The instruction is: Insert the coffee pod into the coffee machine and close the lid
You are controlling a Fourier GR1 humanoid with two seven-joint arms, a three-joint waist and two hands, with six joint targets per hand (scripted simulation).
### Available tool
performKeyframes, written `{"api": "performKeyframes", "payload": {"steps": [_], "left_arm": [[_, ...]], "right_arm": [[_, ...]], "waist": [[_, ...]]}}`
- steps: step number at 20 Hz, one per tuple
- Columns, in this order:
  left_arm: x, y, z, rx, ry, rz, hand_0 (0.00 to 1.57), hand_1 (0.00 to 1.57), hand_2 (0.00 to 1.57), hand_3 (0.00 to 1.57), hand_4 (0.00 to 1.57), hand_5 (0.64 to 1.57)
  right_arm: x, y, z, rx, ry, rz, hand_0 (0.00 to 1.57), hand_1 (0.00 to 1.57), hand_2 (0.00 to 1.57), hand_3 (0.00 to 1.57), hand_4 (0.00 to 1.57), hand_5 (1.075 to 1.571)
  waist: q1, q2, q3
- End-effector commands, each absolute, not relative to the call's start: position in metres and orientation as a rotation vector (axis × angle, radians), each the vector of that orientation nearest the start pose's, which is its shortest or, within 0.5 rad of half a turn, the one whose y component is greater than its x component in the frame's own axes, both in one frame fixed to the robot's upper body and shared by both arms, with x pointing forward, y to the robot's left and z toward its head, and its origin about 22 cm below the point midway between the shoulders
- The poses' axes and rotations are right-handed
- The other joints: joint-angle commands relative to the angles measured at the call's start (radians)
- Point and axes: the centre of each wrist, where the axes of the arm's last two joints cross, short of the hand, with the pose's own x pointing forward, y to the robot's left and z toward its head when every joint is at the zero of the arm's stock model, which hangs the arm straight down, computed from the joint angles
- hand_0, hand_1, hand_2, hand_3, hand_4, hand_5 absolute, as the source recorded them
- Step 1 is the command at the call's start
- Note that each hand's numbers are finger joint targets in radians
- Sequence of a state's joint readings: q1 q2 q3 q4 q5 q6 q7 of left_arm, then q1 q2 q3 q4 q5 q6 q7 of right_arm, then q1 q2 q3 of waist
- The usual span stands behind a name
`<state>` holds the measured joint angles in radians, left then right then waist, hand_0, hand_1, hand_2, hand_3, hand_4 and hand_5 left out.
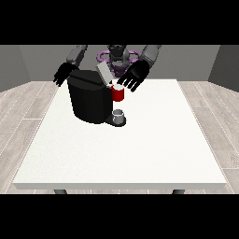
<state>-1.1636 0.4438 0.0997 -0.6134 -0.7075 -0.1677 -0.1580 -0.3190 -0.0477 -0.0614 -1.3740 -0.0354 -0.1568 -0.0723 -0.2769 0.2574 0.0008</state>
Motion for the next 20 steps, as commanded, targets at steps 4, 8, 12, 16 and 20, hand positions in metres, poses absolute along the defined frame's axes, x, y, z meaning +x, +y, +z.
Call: {"api": "performKeyframes", "payload": {"steps": [4,8,12,16,20], "left_arm": [[0.461,0.271,0.229,0.752,-1.594,-1.09,0.0,0.0,0.0,0.0,0.0,1.571],[0.46,0.258,0.2,0.745,-1.583,-1.118,0.0,0.0,0.0,0.0,0.0,1.571],[0.462,0.246,0.221,0.724,-1.591,-1.115,0.0,0.0,0.0,0.0,0.0,1.571],[0.459,0.241,0.194,0.711,-1.577,-1.123,0.0,0.0,0.0,0.0,0.0,1.571],[0.461,0.235,0.209,0.69,-1.556,-1.126,0.0,0.0,0.0,0.0,0.0,1.571]], "right_arm": [[0.319,-0.203,0.041,-0.096,-1.727,-0.09,0.0,0.0,0.0,0.0,0.42,1.571],[0.312,-0.224,0.025,-0.105,-1.695,-0.1,0.0,0.0,0.0,0.0,0.36,1.571],[0.304,-0.218,0.0,-0.117,-1.682,-0.117,0.0,0.0,0.0,0.0,0.39,1.571],[0.309,-0.226,0.01,-0.131,-1.66,-0.13,0.0,0.0,0.0,0.0,0.42,1.571],[0.302,-0.212,-0.004,-0.134,-1.626,-0.156,0.0,0.0,0.0,0.0,0.38,1.571]], "waist": [[0.004,0.005,-0.0008],[0.025,-0.023,-0.0005],[0.043,-0.048,-0.0001],[0.064,-0.081,-0.0005],[0.08,-0.123,-0.0004]]}}
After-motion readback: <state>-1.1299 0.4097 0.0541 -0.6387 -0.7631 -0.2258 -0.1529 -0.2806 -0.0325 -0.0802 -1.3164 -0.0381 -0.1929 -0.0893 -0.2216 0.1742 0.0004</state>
